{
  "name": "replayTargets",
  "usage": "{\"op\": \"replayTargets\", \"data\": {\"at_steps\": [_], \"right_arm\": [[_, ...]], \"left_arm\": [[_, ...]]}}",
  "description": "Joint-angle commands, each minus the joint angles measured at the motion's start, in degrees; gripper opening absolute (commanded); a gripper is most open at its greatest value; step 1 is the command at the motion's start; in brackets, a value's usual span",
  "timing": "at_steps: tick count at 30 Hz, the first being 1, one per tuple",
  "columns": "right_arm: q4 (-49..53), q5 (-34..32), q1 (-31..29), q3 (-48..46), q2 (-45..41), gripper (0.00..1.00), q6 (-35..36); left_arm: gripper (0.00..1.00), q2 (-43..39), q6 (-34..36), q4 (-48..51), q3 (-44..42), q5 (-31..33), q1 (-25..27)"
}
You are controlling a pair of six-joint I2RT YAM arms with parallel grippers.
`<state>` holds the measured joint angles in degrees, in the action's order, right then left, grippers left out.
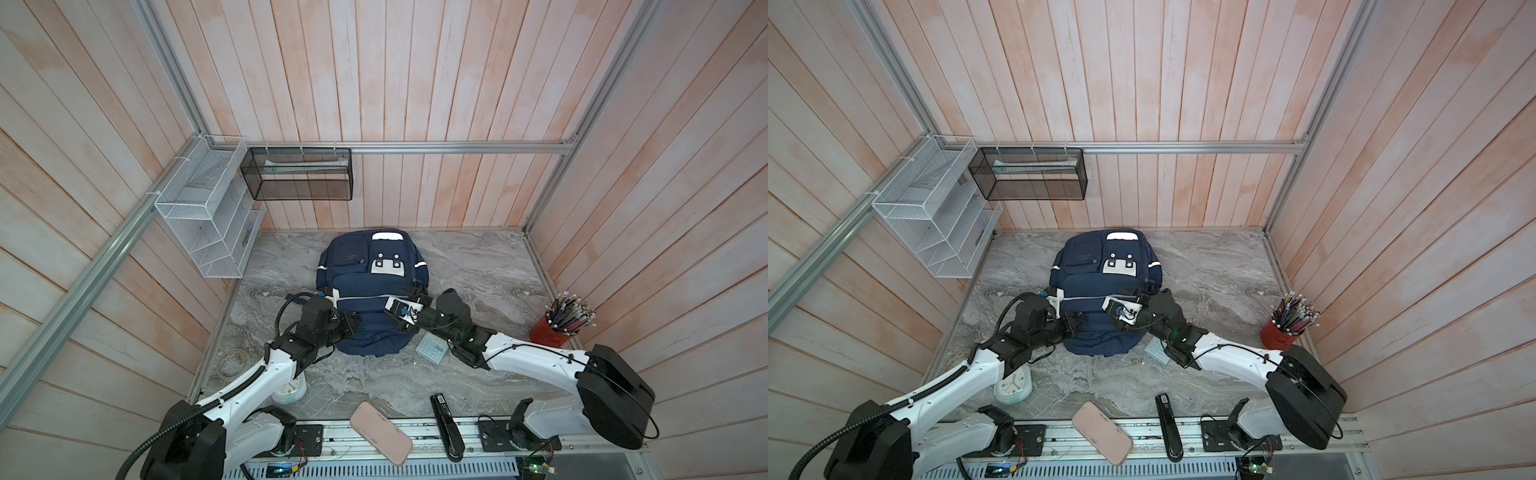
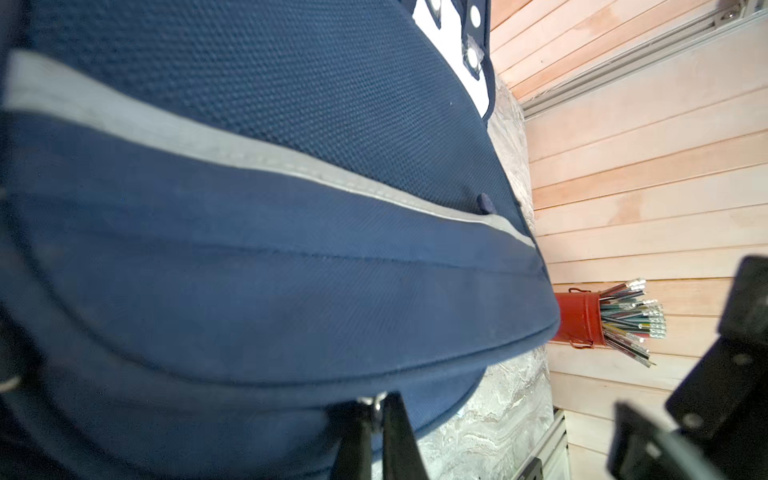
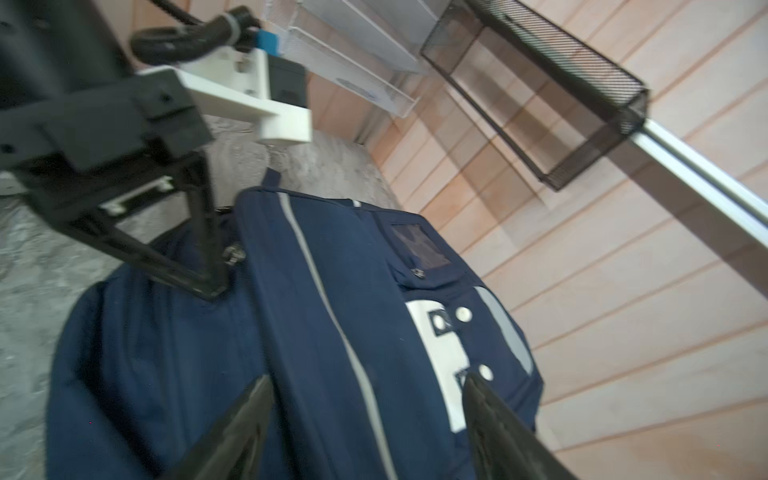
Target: Pack the student bag
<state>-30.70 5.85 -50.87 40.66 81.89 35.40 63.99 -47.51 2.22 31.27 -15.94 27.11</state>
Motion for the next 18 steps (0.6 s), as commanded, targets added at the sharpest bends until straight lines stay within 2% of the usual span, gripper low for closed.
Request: {"op": "replayTargets", "data": {"at_steps": [1,3,6,7,11,14,18], "right_arm": [[4.7,2.6,-0.5,4.9,7.0,0.72,0.3],[5.7,0.3,-0.6,8.7,11.6,0.66,-0.7],[10.9,-8.6,-2.1,15.4,17.6,0.5,-0.2],[12.2,-9.7,-2.4,17.0,19.0,0.42,-0.6],[12.9,-9.2,-2.6,16.9,20.6,0.01,0.1],[12.0,-6.2,-2.4,12.6,18.9,0.0,5.4],[12.2,3.6,0.7,8.1,14.8,0.0,9.4]], "left_arm": [[0.0,0.4,-1.2,-5.4,1.0,-1.1,0.6],[0.0,-0.4,-1.3,-5.0,0.7,-0.5,0.6],[0.0,-1.7,-1.4,-4.5,0.2,-0.1,0.7],[0.0,-2.0,-1.3,-4.1,0.1,0.1,0.5],[0.0,-2.1,-0.7,-3.9,-0.7,0.1,-1.7],[0.0,-1.5,2.7,-4.0,-0.3,-3.3,-10.1],[0.0,-1.1,9.5,1.6,4.6,0.7,-17.7]]}}
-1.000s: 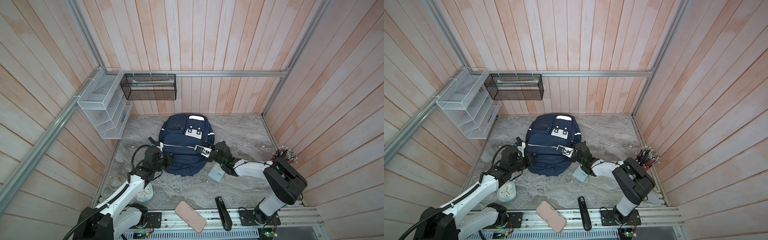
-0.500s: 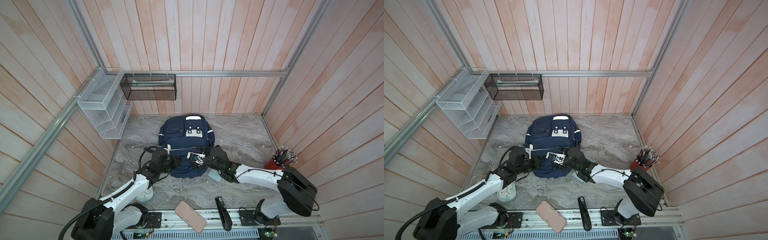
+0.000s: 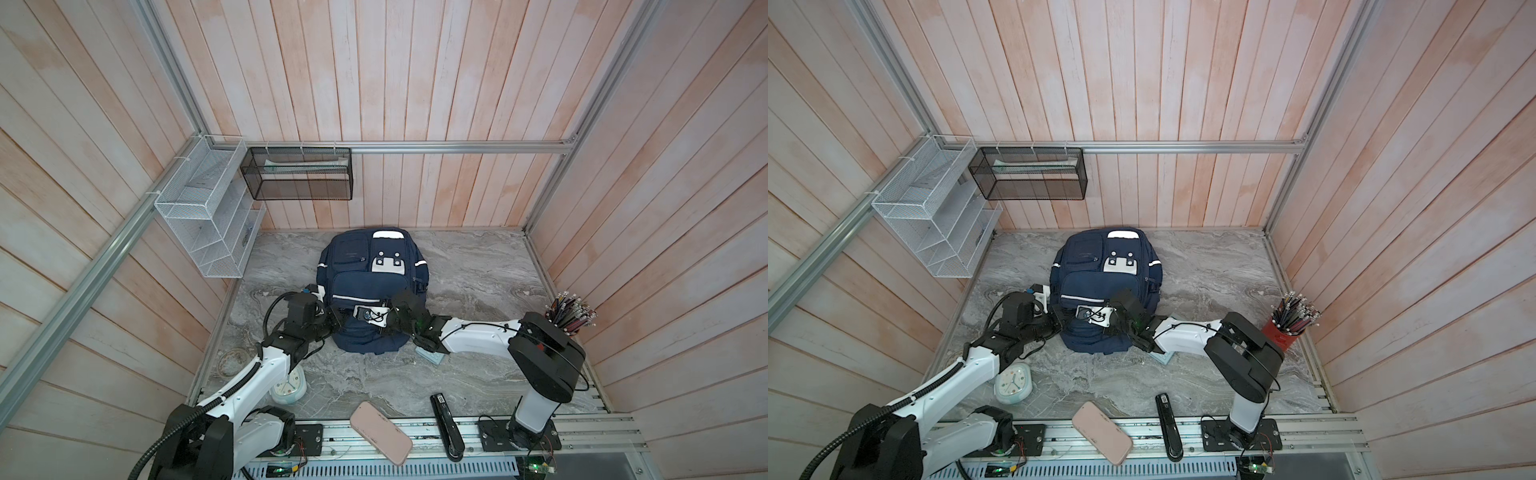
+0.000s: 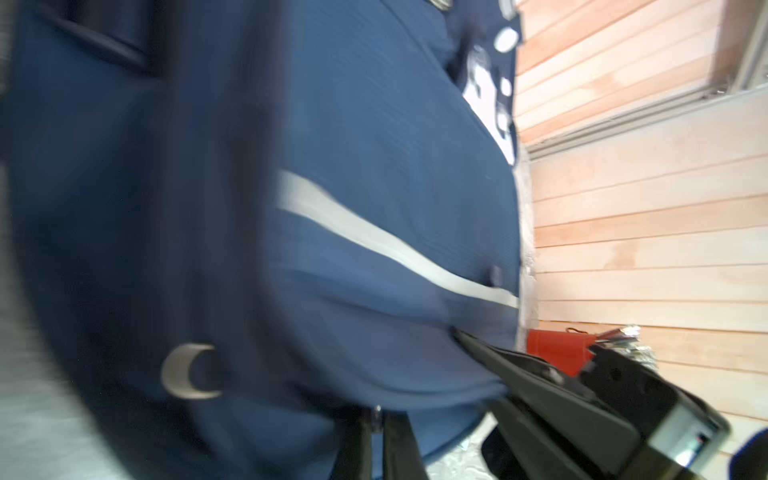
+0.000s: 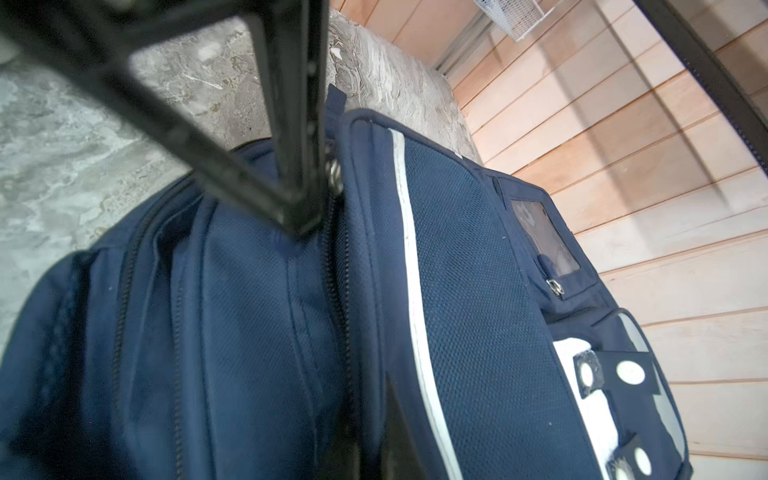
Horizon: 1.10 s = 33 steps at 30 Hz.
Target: Pack the student bag
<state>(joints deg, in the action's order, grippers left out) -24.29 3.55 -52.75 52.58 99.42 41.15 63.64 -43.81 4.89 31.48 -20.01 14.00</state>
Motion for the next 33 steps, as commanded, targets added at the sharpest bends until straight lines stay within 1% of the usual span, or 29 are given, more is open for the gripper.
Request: {"op": "replayTargets", "data": {"at_steps": [1,3,5,6,7,8,9,10,11,12,13,16,18,19,20,21,22,24,25,26,28,30,31,33], "right_arm": [[6.2,8.3,4.1,-4.0,-3.6,0.0,3.1],[6.3,11.7,6.8,-4.3,-4.8,0.0,2.6],[4.6,13.2,9.5,-5.1,-5.6,0.0,2.7],[3.8,13.4,10.5,-5.3,-5.9,0.0,2.9],[2.8,12.9,11.7,-5.4,-5.8,0.0,3.3],[1.8,10.4,12.4,-5.1,-5.2,0.0,3.3],[1.2,6.0,12.5,-4.5,-4.3,0.0,3.3],[1.7,1.0,12.4,-3.2,-3.3,0.0,3.3],[2.7,-2.0,12.5,-2.3,-2.7,0.0,3.1],[2.7,-3.6,12.6,-2.2,-2.6,0.0,2.9],[1.2,-4.6,12.7,-3.3,-3.0,0.0,2.9],[-6.0,-5.1,12.8,-7.9,-5.2,0.01,3.0],[-8.2,-5.6,12.7,-8.7,-5.7,0.09,1.6],[-7.5,-5.6,12.6,-8.3,-5.8,0.15,0.6],[-5.8,-4.9,12.4,-7.4,-6.0,0.25,-0.6],[-4.4,-4.2,12.0,-6.7,-6.4,0.32,-1.1],[-3.5,-3.5,10.9,-6.5,-7.2,0.39,-1.8],[-5.4,-3.1,7.4,-7.6,-8.5,0.5,-1.1],[-7.3,-3.6,5.2,-8.5,-9.0,0.55,0.5],[-9.1,-4.4,3.2,-9.1,-8.9,0.58,2.2],[-11.1,-8.1,0.0,-8.5,-7.3,0.59,2.9],[-8.5,-8.8,-1.1,-5.5,-4.8,0.56,1.9],[-7.1,-9.1,-1.3,-3.8,-3.4,0.51,1.0],[-5.4,-10.8,-1.5,-1.6,-0.5,0.36,0.7]], "left_arm": [[0.0,-0.6,6.4,-1.1,4.7,5.4,-6.5],[0.0,0.0,6.7,-2.3,4.5,4.0,-10.6],[0.0,0.0,6.3,-3.5,3.6,1.6,-14.1],[0.0,-0.2,6.2,-3.7,3.1,0.3,-14.9],[0.0,-0.8,6.1,-3.8,2.7,-0.9,-15.1],[0.0,-1.6,5.9,-3.7,2.1,-2.1,-15.0],[0.0,-2.6,5.4,-3.6,1.4,-3.1,-14.6],[0.0,-3.9,4.7,-3.2,0.5,-4.2,-14.0],[0.0,-5.5,4.0,-2.2,-0.2,-3.9,-12.5],[0.0,-7.0,3.3,-1.3,-0.6,-2.8,-10.8],[0.0,-8.8,2.2,-1.0,-1.5,-1.5,-8.0],[0.0,-11.3,-1.7,-2.5,-3.6,0.7,-0.6],[0.0,-11.2,-3.2,-3.0,-3.5,1.3,3.1],[0.0,-10.9,-3.8,-3.1,-3.3,1.9,4.8],[0.0,-10.5,-4.4,-3.4,-3.1,2.2,6.0],[0.0,-10.0,-4.8,-4.1,-2.9,2.3,7.2],[0.0,-9.5,-5.1,-4.5,-2.7,2.8,8.3],[0.0,-8.0,-5.6,-5.0,-2.1,3.8,11.0],[0.0,-7.4,-5.9,-5.5,-1.9,4.3,12.3],[0.0,-6.7,-6.2,-6.3,-1.7,4.8,13.5],[0.0,-5.4,-6.7,-7.7,-1.5,5.1,15.2],[0.0,-4.6,-6.8,-8.4,-1.6,4.9,15.5],[0.0,-4.6,-6.8,-8.4,-1.7,4.9,15.5],[0.0,-5.1,-6.5,-8.2,-1.9,5.5,15.5]]}}
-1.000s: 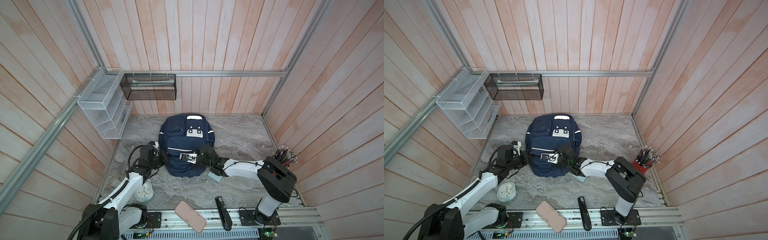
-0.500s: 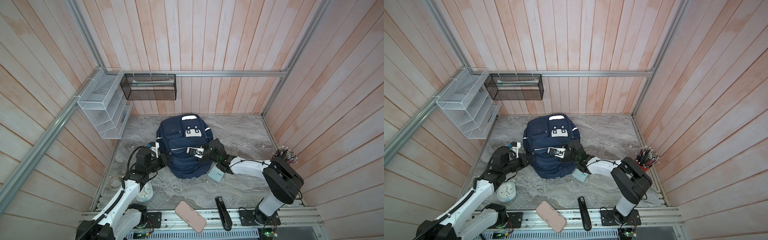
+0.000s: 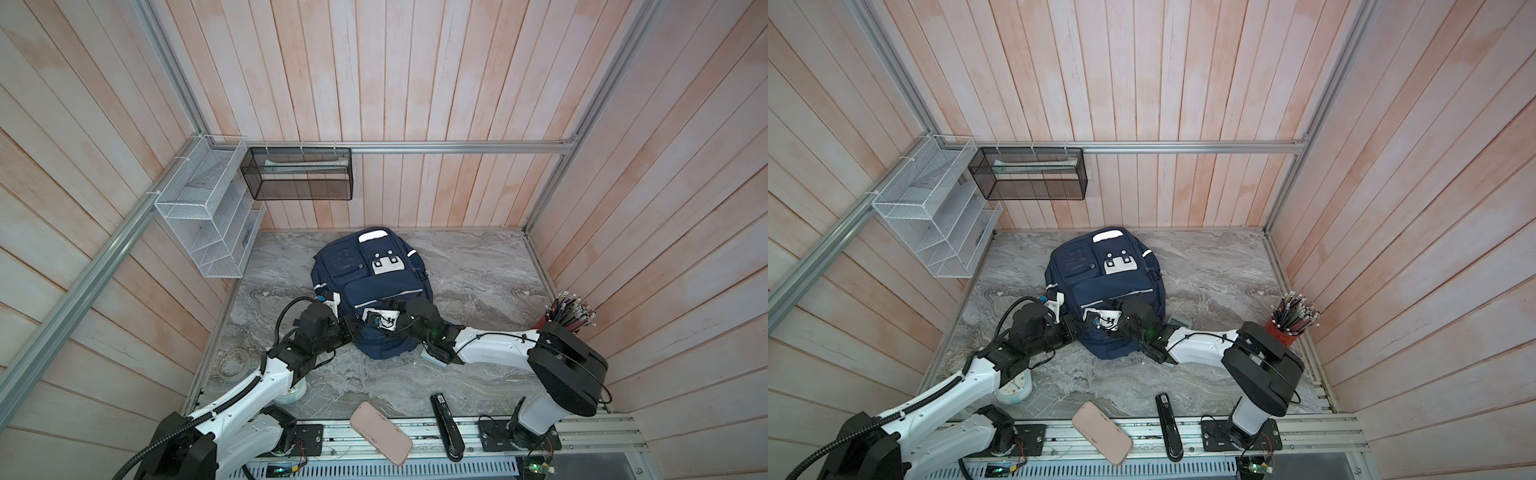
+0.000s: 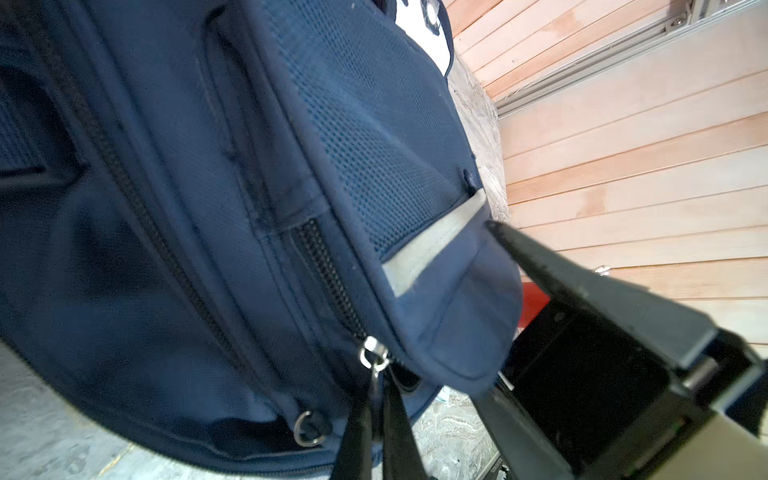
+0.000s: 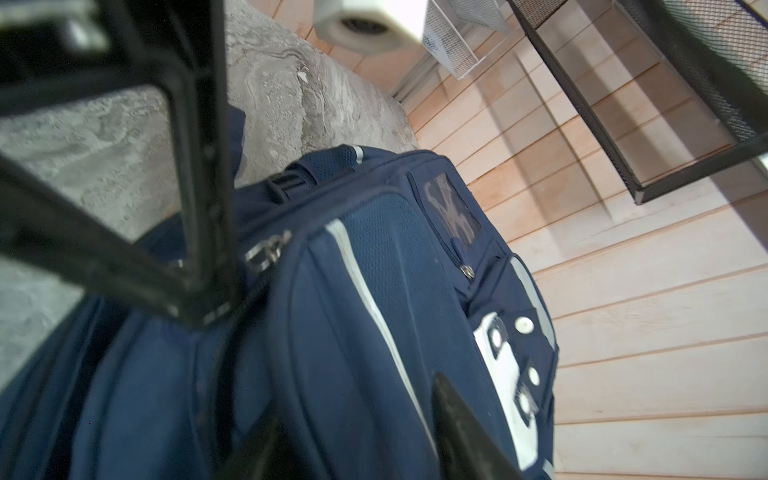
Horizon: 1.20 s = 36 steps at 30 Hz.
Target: Pack the student bag
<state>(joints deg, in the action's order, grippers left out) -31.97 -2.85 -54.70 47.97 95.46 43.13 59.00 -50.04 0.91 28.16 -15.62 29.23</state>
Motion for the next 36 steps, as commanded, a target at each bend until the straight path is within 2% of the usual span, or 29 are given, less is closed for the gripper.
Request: {"op": "replayTargets", "data": {"at_steps": [1,2,3,5,8,11,13,19,21,24,27,31,32,33,34,36], "right_arm": [[1.9,-5.8,0.1,3.6,4.5,0.24,-1.0],[1.1,-6.5,-0.2,3.5,5.1,0.09,-0.4],[0.4,-6.3,-0.5,3.0,5.3,0.0,0.2],[-1.2,-4.4,-0.8,1.2,4.8,0.0,1.4],[-1.5,0.5,-0.7,-1.1,3.8,0.0,3.7],[-0.6,4.6,-0.5,-2.9,3.1,0.0,6.4],[0.9,7.7,0.3,-3.3,2.6,0.0,7.1],[2.0,13.6,2.9,-5.3,0.4,0.0,7.0],[1.3,14.2,3.7,-5.9,-0.5,0.0,7.1],[1.5,15.0,4.3,-5.3,-0.4,0.0,7.2],[2.1,15.7,4.3,-3.3,1.0,0.0,6.9],[-0.2,14.2,4.2,-1.2,2.4,0.0,4.4],[-0.6,13.5,4.2,-0.9,2.6,0.09,3.9],[-1.5,11.9,4.2,-0.3,2.9,0.23,2.6],[-2.2,9.7,4.2,0.1,3.1,0.33,0.7],[-1.6,5.8,4.2,1.2,2.4,0.48,-3.7]], "left_arm": [[0.0,-0.8,0.0,-3.7,1.5,1.8,0.1],[0.0,-1.0,0.6,-2.6,1.9,2.4,0.0],[0.0,-1.1,1.2,-1.7,2.2,3.0,-0.3],[0.0,-1.5,2.7,-0.3,2.6,3.4,-1.9],[0.0,-1.3,5.3,1.1,2.5,2.2,-9.0],[0.03,-0.4,8.7,4.5,4.2,4.6,-15.8],[0.05,0.8,9.9,3.7,4.8,4.8,-20.2],[0.08,7.2,10.8,0.4,7.3,3.7,-28.4],[0.15,8.0,10.9,-0.3,7.9,2.7,-29.9],[0.17,6.8,10.9,-2.6,7.3,-1.0,-30.1],[0.21,3.9,10.1,-4.2,5.6,-3.3,-29.3],[0.27,0.4,11.9,-1.2,5.8,-3.7,-27.1],[0.3,-0.1,12.6,-0.6,6.2,-3.9,-26.6],[0.34,-0.7,13.4,0.3,6.5,-4.2,-25.8],[0.38,-1.2,13.9,0.8,6.7,-4.2,-25.1],[0.49,-2.3,15.1,1.1,7.1,-3.9,-22.7]]}}
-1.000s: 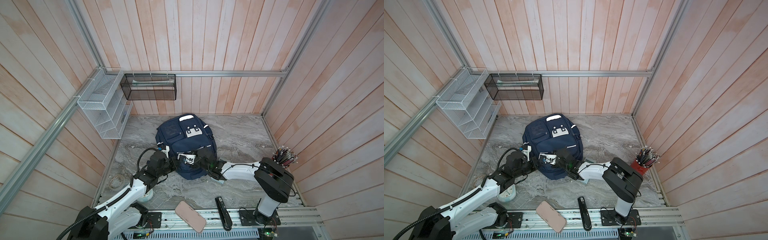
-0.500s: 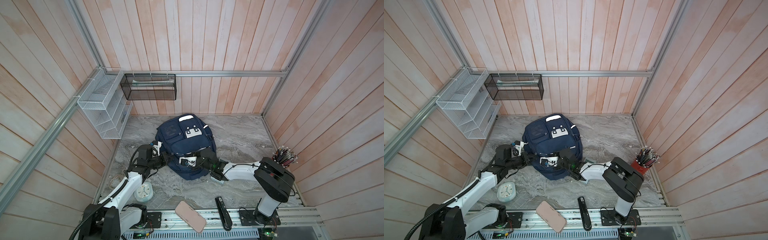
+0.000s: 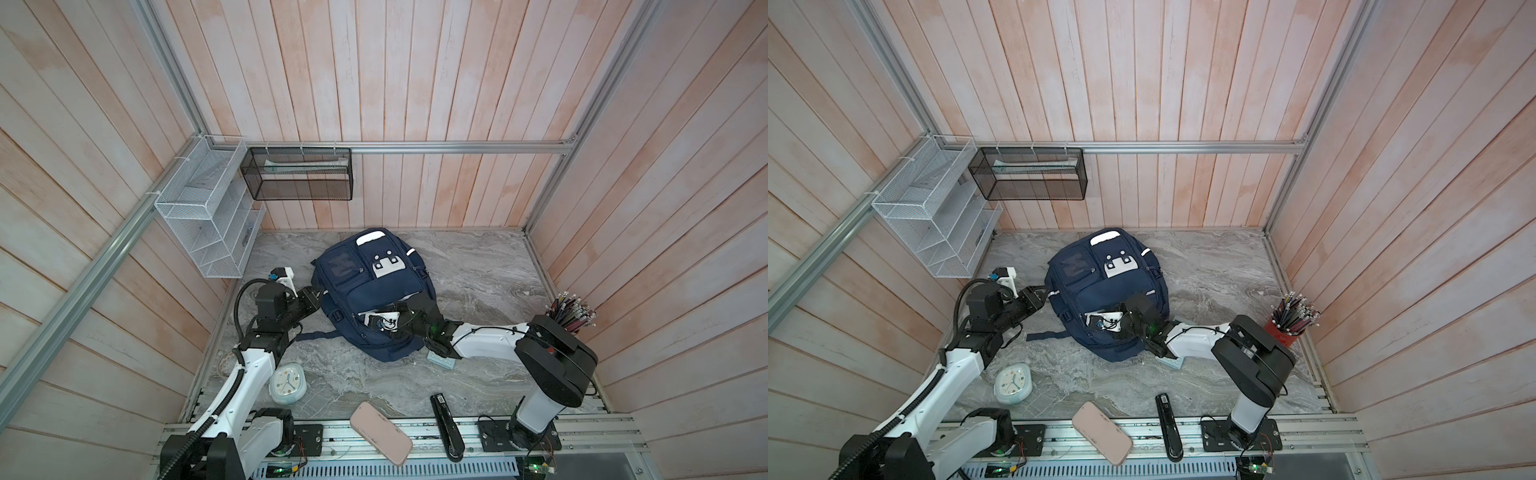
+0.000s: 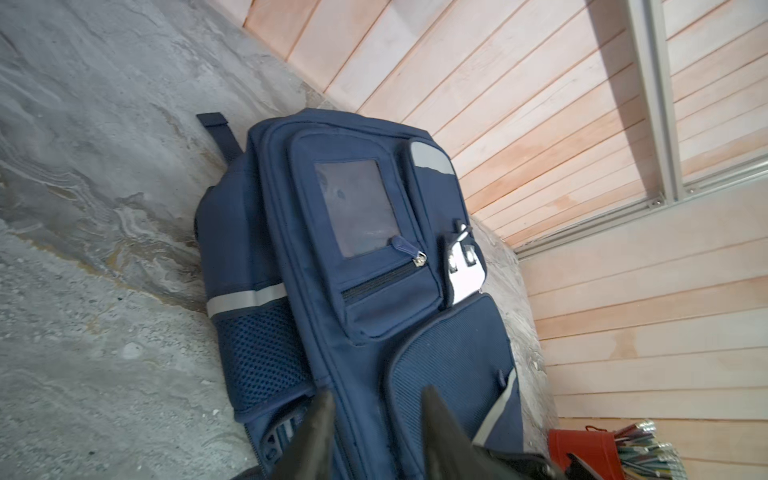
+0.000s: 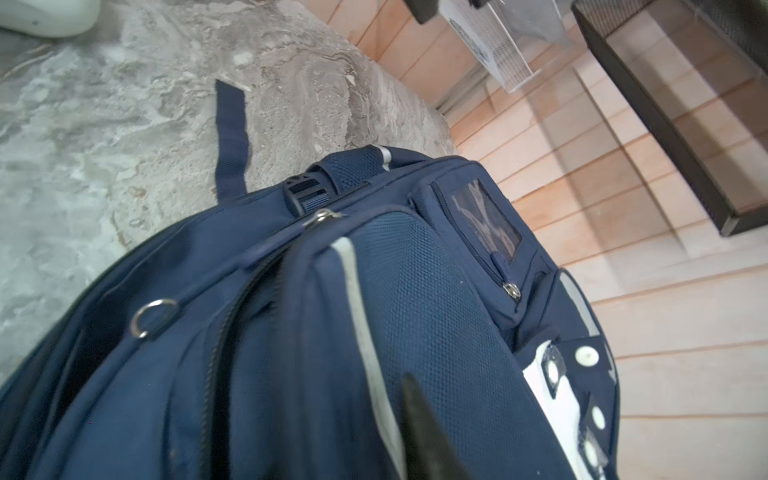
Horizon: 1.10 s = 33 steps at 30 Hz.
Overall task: Pack the student bag
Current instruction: 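Move the right gripper to the light-blue calculator while the left releases the bag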
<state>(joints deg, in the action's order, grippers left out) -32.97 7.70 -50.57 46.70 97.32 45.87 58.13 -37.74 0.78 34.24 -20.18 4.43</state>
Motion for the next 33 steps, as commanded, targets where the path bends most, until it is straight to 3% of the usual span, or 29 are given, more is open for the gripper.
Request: {"op": "replayTargets", "data": {"at_steps": [1,2,3,6,8,10,12,15,18,22,24,28,33], "right_arm": [[-0.5,-5.8,0.1,2.1,-0.5,0.53,-8.0],[-0.7,-6.2,0.0,0.9,-2.0,0.6,-9.3],[-1.3,-6.0,-0.1,-0.5,-4.0,0.75,-10.0],[-1.9,-7.6,-1.3,-6.2,-10.6,0.9,-13.3],[-2.0,-12.0,-2.4,-9.6,-15.6,0.98,-19.4],[-0.4,-19.9,-2.6,-12.0,-20.4,0.98,-31.1],[7.4,-28.2,-1.5,-12.5,-24.8,0.98,-43.7],[22.3,-26.9,3.9,-12.1,-29.4,0.98,-58.8],[25.9,-20.7,10.3,-17.4,-34.7,0.98,-67.8],[35.2,-24.5,13.9,-19.8,-38.6,0.98,-74.8],[39.7,-23.3,16.3,-19.5,-37.3,0.98,-77.4],[39.1,-18.2,18.5,-20.5,-33.2,0.98,-80.0],[36.4,-12.5,18.5,-19.2,-27.1,0.98,-80.0]], "left_arm": [[0.54,-1.8,3.4,1.2,1.1,0.8,3.3],[0.59,-2.1,4.4,1.5,1.5,1.5,4.9],[0.63,-2.3,5.7,2.0,2.0,2.6,6.9],[0.68,-3.0,10.6,3.1,3.4,8.3,13.5],[0.69,-3.4,13.4,3.2,4.1,12.5,18.0],[0.7,-3.3,16.2,2.8,4.5,14.8,22.0],[0.73,-2.2,19.3,2.4,5.0,15.9,25.8],[0.84,1.2,24.1,1.6,5.9,17.0,30.2],[0.87,5.6,30.3,0.3,7.0,19.1,34.6],[0.87,12.4,39.3,2.7,11.0,28.1,41.7],[0.87,15.8,42.5,4.5,13.4,32.1,43.9],[0.86,21.5,45.6,7.6,17.7,37.1,44.4],[0.83,26.0,48.7,9.1,20.2,38.5,44.3]]}}
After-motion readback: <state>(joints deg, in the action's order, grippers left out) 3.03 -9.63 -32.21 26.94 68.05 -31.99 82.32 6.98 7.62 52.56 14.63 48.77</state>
